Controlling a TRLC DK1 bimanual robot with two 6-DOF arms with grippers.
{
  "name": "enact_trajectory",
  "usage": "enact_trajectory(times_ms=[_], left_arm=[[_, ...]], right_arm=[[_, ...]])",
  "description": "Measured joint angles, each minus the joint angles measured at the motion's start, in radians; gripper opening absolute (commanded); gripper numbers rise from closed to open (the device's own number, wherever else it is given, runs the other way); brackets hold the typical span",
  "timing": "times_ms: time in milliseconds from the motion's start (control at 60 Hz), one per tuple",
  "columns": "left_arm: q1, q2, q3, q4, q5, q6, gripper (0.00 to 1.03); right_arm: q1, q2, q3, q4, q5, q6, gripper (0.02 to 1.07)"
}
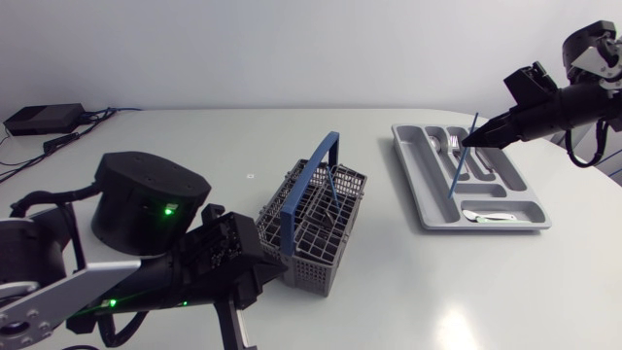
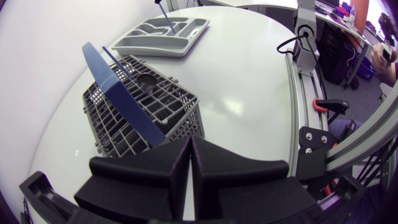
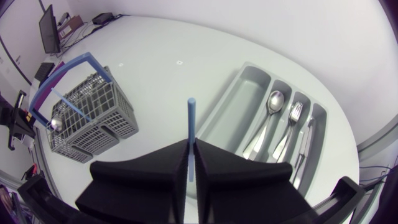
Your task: Unload the cutlery basket into the drawer organizer.
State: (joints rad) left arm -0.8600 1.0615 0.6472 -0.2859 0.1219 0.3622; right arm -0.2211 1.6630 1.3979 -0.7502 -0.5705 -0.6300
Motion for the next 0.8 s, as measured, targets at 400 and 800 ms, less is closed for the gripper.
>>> enact_trajectory(times_ms=[400, 800], left_arm=[[-0.001, 0.0, 0.001, -0.004, 0.0, 0.0, 0.09], [0.0, 0.0, 0.001, -0.005, 0.0, 0.0, 0.09]], right_arm=[[0.074, 0.328, 0.211, -0.062, 0.085, 0.09, 0.08], [0.071, 0.579, 0.462, -0.048, 0.085, 0.192, 0.09]])
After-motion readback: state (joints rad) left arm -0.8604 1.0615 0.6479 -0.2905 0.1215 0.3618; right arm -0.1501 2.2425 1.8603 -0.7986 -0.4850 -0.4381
